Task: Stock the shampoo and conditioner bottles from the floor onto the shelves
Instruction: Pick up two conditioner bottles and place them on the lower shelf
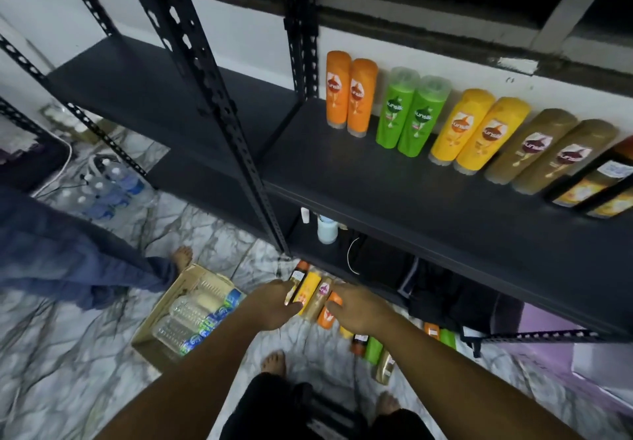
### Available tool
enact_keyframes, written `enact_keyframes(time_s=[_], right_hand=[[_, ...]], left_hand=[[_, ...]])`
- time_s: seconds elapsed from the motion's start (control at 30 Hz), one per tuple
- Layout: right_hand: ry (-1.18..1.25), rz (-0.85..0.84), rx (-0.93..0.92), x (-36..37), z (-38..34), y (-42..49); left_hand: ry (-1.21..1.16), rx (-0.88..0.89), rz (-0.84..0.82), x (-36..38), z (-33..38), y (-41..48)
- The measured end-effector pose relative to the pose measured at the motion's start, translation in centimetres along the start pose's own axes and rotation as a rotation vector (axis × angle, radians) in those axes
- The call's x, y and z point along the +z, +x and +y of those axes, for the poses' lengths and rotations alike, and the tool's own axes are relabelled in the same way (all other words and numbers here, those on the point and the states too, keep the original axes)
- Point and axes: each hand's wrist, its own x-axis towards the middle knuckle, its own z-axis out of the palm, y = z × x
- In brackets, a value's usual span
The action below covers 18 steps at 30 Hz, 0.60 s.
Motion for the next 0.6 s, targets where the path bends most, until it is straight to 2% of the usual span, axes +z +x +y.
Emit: enact_keyframes(time_s=[0.13,0.27,0.4,0.6], right_hand=[[0.071,0.017,0.077,2.6,0.4,3.8],[0.189,-0.003,0.146,7.8,2.6,11.1],[0.400,-0.019,0.241,14.6,6.8,21.4],[0.529,0.013,0.299,24.6,13.6,37.1]], left_hand=[[0.017,0.023,-0.043,0.4,-2.1,3.4],[-0.008,0.058,-0.043,4.1,-6.6,10.4],[-0.028,-0.012,-0.053,11.0,-12.6,20.5],[-0.099,-0.137,-0.019,22.6,-21.3,35.7]])
